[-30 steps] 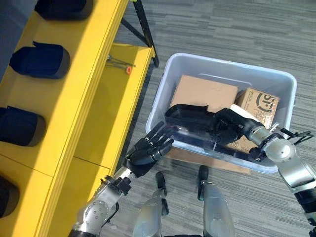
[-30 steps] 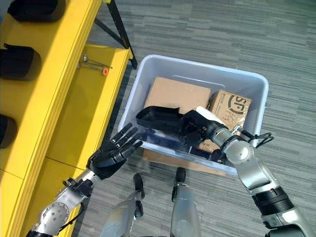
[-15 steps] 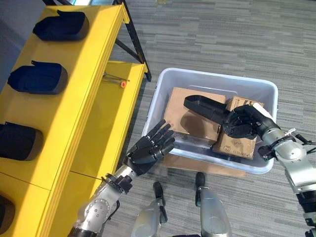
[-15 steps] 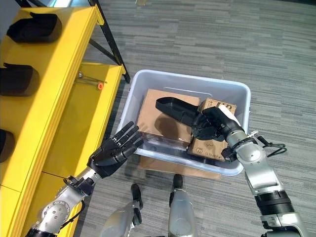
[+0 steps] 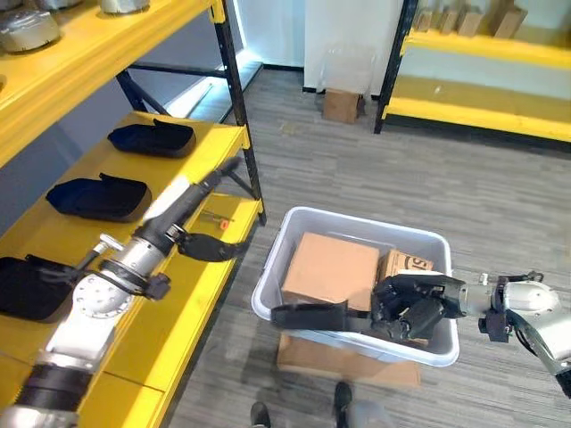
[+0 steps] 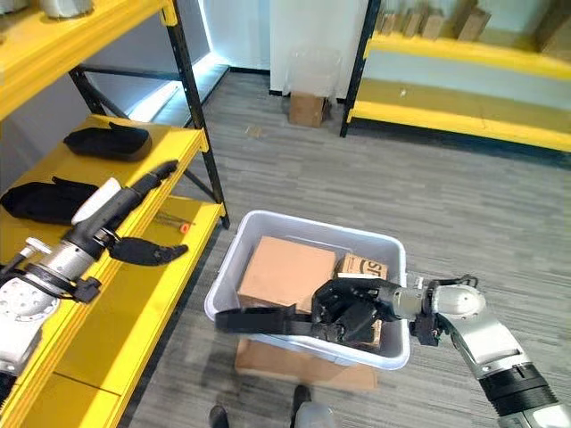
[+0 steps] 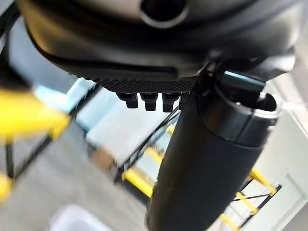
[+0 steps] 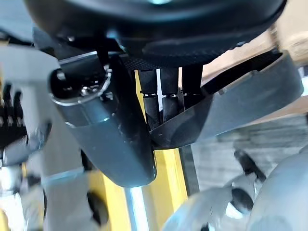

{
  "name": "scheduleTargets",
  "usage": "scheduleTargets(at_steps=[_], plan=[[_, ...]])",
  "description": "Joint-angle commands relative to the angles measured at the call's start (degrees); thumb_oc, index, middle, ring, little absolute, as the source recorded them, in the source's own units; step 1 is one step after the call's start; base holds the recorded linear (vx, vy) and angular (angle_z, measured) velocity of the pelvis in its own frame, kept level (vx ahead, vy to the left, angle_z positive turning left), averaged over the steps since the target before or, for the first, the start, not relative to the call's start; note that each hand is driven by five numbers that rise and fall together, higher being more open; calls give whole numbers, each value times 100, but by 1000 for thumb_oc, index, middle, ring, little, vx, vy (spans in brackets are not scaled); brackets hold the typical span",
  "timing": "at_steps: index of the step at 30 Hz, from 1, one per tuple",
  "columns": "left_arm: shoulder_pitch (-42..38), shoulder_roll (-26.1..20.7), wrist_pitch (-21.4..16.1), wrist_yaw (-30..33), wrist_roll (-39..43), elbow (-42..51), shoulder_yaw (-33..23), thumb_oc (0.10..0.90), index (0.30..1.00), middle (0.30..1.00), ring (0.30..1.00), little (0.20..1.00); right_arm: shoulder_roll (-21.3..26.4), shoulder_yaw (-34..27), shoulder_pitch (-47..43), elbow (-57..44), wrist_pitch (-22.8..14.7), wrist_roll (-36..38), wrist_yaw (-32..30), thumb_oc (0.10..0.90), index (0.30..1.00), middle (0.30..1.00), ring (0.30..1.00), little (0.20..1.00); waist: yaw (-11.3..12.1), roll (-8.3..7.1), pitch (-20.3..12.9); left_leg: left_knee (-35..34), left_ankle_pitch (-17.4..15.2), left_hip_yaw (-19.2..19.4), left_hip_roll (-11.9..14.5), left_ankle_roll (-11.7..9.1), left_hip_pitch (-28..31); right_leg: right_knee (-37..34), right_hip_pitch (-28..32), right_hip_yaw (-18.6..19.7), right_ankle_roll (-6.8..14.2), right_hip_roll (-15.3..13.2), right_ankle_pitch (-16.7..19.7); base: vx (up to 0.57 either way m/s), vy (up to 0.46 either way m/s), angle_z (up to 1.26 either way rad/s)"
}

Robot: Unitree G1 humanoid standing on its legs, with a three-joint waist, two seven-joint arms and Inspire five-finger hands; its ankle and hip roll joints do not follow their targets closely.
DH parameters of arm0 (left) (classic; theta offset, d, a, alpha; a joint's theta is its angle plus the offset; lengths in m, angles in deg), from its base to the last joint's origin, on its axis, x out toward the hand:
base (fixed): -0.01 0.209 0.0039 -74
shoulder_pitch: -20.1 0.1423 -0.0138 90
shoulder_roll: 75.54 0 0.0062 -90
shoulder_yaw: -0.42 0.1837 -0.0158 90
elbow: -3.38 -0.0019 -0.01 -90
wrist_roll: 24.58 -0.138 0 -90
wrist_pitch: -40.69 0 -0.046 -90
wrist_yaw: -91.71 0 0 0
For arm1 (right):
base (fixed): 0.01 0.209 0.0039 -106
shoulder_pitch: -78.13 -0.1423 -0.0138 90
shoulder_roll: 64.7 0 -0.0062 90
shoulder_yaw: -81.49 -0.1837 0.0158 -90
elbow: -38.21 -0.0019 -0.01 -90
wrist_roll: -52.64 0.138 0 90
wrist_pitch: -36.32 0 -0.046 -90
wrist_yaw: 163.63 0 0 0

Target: Move parts from the plastic box to the shelf.

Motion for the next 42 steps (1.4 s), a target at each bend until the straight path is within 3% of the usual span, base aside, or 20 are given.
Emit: scheduleTargets(at_steps=[1,5,8,9,11,12,17,23,29,32,34,38,42], plan=[[-663,-326,-1114,1040,-797,217,16,900,1000,1000,1000,1000,90,199,-1073,-366,39,717,-145,400,300,300,300,300,-67,-119,-275,-93,-19,365,368,-275,542,-518,426,714,591,-350,108,0,0,0],[-864,-414,-1293,1018,-1055,19,204,900,1000,1000,1000,1000,44,350,-1316,-394,150,720,-235,400,300,300,300,300,-71,-126,-329,-96,-48,411,351,-260,561,-591,481,738,601,-336,129,0,0,0],[-889,-350,-1220,-142,-435,118,419,900,1000,1000,1000,1000,-27,406,-1498,-428,244,526,-336,400,300,300,300,300,-89,-109,-380,-96,-88,491,320,-226,610,-664,552,788,594,-301,143,-15,23,-5],[-726,-296,-1070,-735,-5,181,375,900,1000,1000,1000,1000,-9,367,-1477,-322,224,462,-401,400,300,300,300,300,-81,-97,-418,-96,-104,532,310,-230,620,-734,569,803,603,-298,175,-22,46,-16],[-418,-328,-710,-1160,76,156,230,900,1000,1000,1000,1000,37,199,-1332,-77,95,470,-565,400,300,300,300,300,-67,-73,-433,-92,-95,554,298,-225,609,-749,566,804,605,-299,187,-41,48,-25],[-244,-320,-437,-1181,144,50,126,900,1000,1000,1000,1000,61,99,-1247,121,-18,413,-589,400,300,300,300,300,-57,-63,-439,-81,-105,569,279,-212,599,-777,574,795,601,-297,193,-45,41,-13],[233,-424,-126,-1247,191,-414,-336,900,1000,1000,1000,1000,228,-274,-977,504,-227,349,-572,400,300,300,300,300,-35,-50,-444,-87,-111,613,267,-213,608,-873,590,728,626,-328,254,-22,23,-4],[800,-774,-105,-1102,221,-901,-944,900,1000,1000,1000,1000,688,-759,-742,1068,-469,566,-590,400,300,300,300,300,10,-15,-477,-96,-126,650,247,-231,602,-954,603,650,653,-342,282,-12,18,-2],[962,-771,-314,-1464,493,-1021,-1168,900,1000,1000,1000,1000,686,-979,-662,1064,-636,584,-472,400,300,300,300,300,-7,-12,-497,-96,-137,678,229,-218,599,-957,590,657,656,-343,284,0,0,0],[994,-704,-499,-1665,731,-958,-1102,900,1000,1000,1000,1000,714,-979,-696,984,-721,644,-337,400,300,300,300,300,5,-23,-503,-94,-141,661,214,-211,588,-960,589,660,652,-336,287,0,0,0],[798,-521,-661,-1784,770,-941,-776,900,1000,1000,1000,1000,676,-821,-875,868,-793,675,-209,400,300,300,300,300,-10,-45,-543,-96,-152,655,202,-209,594,-966,591,677,653,-325,299,0,0,0],[210,25,-659,-1871,806,-840,-56,900,1000,1000,1000,1000,125,-280,-1445,396,-445,562,-171,400,300,300,300,300,-69,-60,-584,-83,-165,665,189,-179,616,-911,566,785,630,-294,288,3,4,-2],[-10,221,-518,-1966,812,-764,195,900,1000,1000,1000,1000,-111,-44,-1567,184,-316,414,-248,400,300,300,300,300,-94,-53,-589,-79,-165,674,190,-167,634,-898,568,827,622,-286,287,6,5,-7]])
